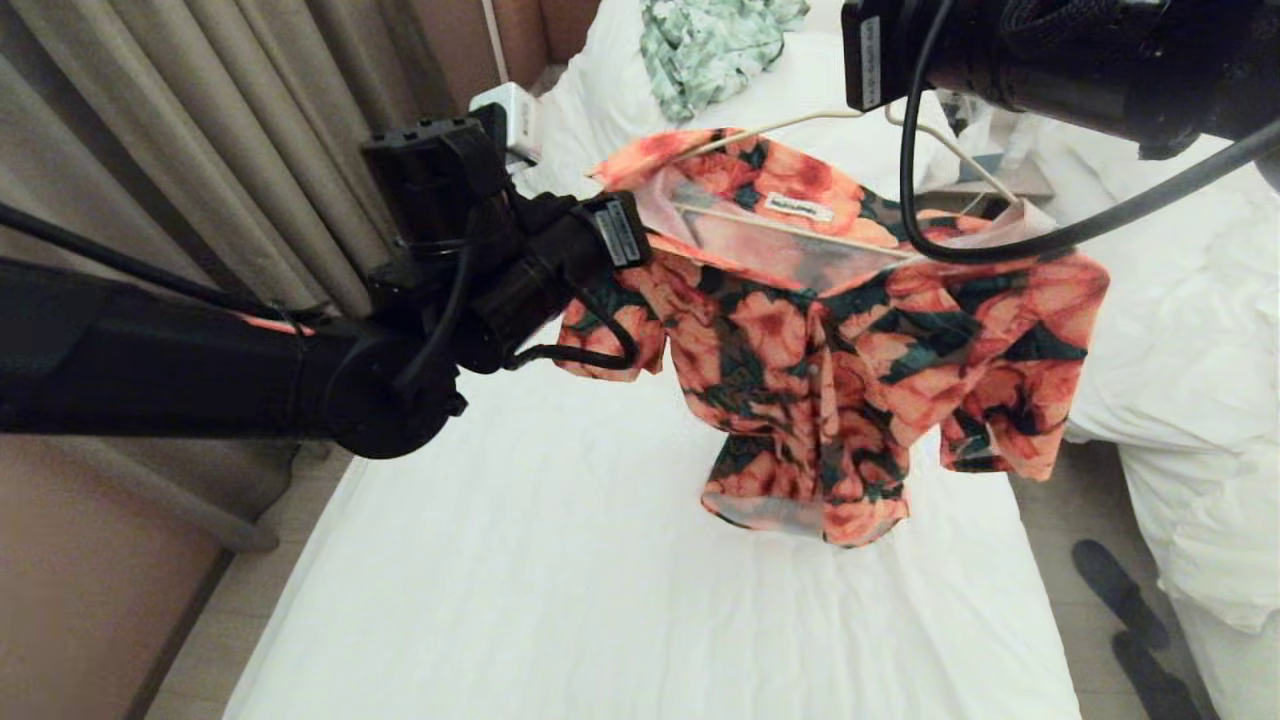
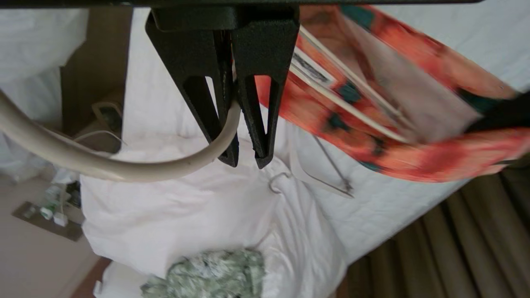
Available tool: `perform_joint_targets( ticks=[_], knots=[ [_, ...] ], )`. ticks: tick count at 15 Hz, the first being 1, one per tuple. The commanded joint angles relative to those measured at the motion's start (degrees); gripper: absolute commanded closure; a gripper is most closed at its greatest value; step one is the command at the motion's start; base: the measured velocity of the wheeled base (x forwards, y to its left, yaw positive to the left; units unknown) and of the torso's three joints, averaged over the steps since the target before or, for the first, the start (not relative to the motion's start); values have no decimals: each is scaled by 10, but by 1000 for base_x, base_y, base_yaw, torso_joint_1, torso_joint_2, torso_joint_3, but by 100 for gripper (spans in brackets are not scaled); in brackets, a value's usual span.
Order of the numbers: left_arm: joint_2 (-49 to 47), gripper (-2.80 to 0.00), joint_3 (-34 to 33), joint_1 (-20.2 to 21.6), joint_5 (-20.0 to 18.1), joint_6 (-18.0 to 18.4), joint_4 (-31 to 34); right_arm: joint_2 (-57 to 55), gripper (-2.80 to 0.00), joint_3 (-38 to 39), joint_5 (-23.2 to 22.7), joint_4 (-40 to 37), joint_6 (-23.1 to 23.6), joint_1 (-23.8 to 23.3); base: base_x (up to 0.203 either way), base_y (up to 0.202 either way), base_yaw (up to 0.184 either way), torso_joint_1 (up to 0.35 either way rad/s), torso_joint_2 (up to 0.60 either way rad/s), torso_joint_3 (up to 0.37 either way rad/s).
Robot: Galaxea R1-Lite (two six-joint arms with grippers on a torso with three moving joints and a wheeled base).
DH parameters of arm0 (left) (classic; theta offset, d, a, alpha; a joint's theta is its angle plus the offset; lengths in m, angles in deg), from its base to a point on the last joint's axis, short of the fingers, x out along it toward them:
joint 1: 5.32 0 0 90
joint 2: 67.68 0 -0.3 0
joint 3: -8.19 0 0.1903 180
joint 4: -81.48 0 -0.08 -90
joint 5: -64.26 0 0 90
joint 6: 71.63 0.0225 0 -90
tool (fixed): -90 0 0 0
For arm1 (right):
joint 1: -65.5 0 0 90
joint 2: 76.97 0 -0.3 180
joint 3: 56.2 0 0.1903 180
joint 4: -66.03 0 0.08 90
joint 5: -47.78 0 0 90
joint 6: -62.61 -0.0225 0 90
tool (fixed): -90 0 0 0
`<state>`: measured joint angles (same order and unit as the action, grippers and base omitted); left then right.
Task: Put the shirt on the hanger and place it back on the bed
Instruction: Take the clothes hanger out of the clothes
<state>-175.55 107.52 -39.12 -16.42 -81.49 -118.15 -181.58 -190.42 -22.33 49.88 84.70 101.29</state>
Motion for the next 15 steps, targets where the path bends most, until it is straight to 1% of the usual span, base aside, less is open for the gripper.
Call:
perform_joint_targets(
  ticks=[1,2,4,5,10,11,12,15],
  knots=[
    [8,0,14,37,-17,-1,43,10,0,9,1,1,-3,-14,0,0,0,0,0,0],
    [6,0,23,51,-22,-1,52,17,0,15,1,-2,-16,-21,0,0,0,0,0,0],
    [-9,0,49,75,-24,-2,66,18,0,23,1,-1,-22,-27,0,0,0,0,0,0],
    [-17,0,55,78,-23,-3,77,17,0,27,1,0,-22,-27,0,0,0,0,0,0],
    [-85,0,70,76,-22,1,81,4,0,28,1,3,-23,-27,0,0,0,0,0,0],
    [-89,0,71,76,-22,15,80,-1,0,28,1,3,-23,-27,0,0,0,0,0,0],
    [-88,-280,69,77,-18,24,78,-4,0,27,1,8,-23,-27,0,0,0,0,0,0],
    [-82,-280,65,82,-18,24,75,-20,0,25,1,31,-21,-27,0,0,0,0,0,0]
  ],
)
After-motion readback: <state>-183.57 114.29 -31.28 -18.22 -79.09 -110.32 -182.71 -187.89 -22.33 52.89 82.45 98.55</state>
